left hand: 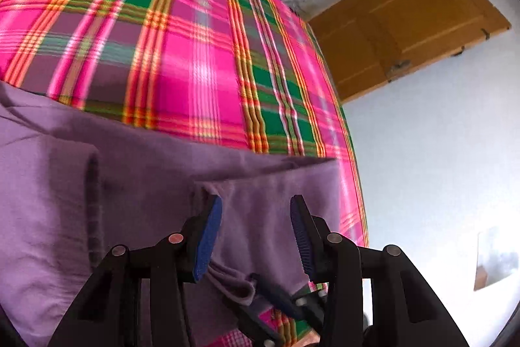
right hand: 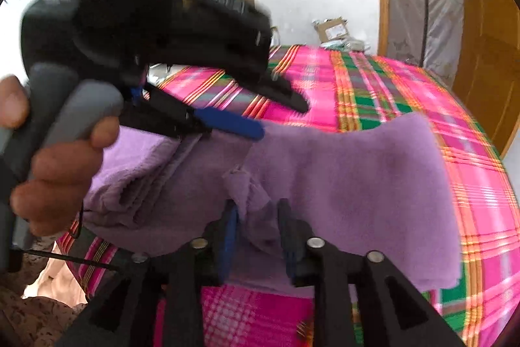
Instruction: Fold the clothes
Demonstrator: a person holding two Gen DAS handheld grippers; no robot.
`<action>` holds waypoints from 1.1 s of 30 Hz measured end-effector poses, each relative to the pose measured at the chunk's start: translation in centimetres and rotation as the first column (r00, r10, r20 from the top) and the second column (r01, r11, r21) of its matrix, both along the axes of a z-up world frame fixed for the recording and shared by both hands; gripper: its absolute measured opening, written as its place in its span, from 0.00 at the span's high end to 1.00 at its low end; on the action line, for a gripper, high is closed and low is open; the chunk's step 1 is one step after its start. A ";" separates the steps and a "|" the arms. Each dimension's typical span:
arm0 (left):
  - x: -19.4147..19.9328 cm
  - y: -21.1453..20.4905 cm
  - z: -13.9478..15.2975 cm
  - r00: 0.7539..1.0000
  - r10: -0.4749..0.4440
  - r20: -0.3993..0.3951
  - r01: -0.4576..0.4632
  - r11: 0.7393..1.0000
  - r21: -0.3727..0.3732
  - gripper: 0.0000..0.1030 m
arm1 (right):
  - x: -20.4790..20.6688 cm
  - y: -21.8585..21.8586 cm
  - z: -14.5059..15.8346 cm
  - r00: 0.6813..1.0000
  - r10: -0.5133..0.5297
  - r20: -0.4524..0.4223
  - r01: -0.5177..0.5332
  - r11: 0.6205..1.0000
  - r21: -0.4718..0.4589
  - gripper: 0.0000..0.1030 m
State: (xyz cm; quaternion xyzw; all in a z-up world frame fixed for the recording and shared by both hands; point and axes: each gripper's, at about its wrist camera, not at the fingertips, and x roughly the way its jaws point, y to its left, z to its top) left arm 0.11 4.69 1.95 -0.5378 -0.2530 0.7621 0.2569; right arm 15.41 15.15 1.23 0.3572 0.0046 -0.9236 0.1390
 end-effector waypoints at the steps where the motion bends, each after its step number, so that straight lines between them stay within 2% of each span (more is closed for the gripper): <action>1: 0.0 0.3 -0.2 1.000 -0.012 0.004 0.012 1.000 -0.012 0.57 | 0.5 0.7 0.2 1.000 -0.015 -0.010 0.015 1.000 -0.001 0.72; 4: 0.1 1.0 -0.9 0.999 -0.034 0.024 0.035 0.999 -0.041 0.57 | 2.1 2.9 0.9 0.996 -0.073 -0.041 0.073 0.997 0.000 0.71; 6: 0.1 1.0 -1.1 0.999 -0.035 0.032 0.037 0.998 -0.045 0.57 | 3.3 4.9 0.9 0.988 -0.147 -0.052 0.148 0.989 0.007 0.67; 8: 0.2 0.9 -1.1 0.999 -0.033 0.032 0.035 0.998 -0.048 0.57 | 4.0 7.2 0.6 0.970 -0.238 -0.041 0.238 0.971 0.010 0.60; 10: 0.3 0.7 -1.2 0.999 -0.024 0.034 0.026 0.998 -0.051 0.57 | 4.3 9.2 0.1 0.948 -0.319 -0.015 0.319 0.948 0.003 0.60; 12: 0.3 0.5 -1.3 0.999 -0.016 0.037 0.018 0.998 -0.056 0.57 | 5.0 10.4 -0.1 0.934 -0.356 -0.012 0.356 0.934 -0.009 0.59; 18: 0.3 0.2 -1.3 0.999 0.000 0.049 0.003 0.999 -0.051 0.57 | 4.7 10.4 -1.2 0.936 -0.352 -0.017 0.352 0.934 0.060 0.59; 20: 0.3 0.3 -1.4 0.999 0.002 0.053 0.001 0.999 -0.053 0.57 | 4.9 10.5 -1.6 0.944 -0.330 -0.007 0.330 0.942 0.057 0.58; 25: 0.2 0.3 -1.4 0.998 0.008 0.059 -0.005 0.998 -0.056 0.57 | 4.7 10.2 -2.0 0.941 -0.339 -0.002 0.338 0.939 0.056 0.55; 30: 0.2 0.2 -1.4 0.998 0.010 0.064 -0.006 0.998 -0.057 0.57 | 4.5 10.1 -1.8 0.941 -0.339 0.014 0.339 0.941 -0.001 0.48; 33: 0.2 0.1 -1.4 0.998 0.010 0.064 -0.006 0.998 -0.056 0.57 | 4.3 10.0 -2.0 0.932 -0.364 0.001 0.363 0.931 0.040 0.48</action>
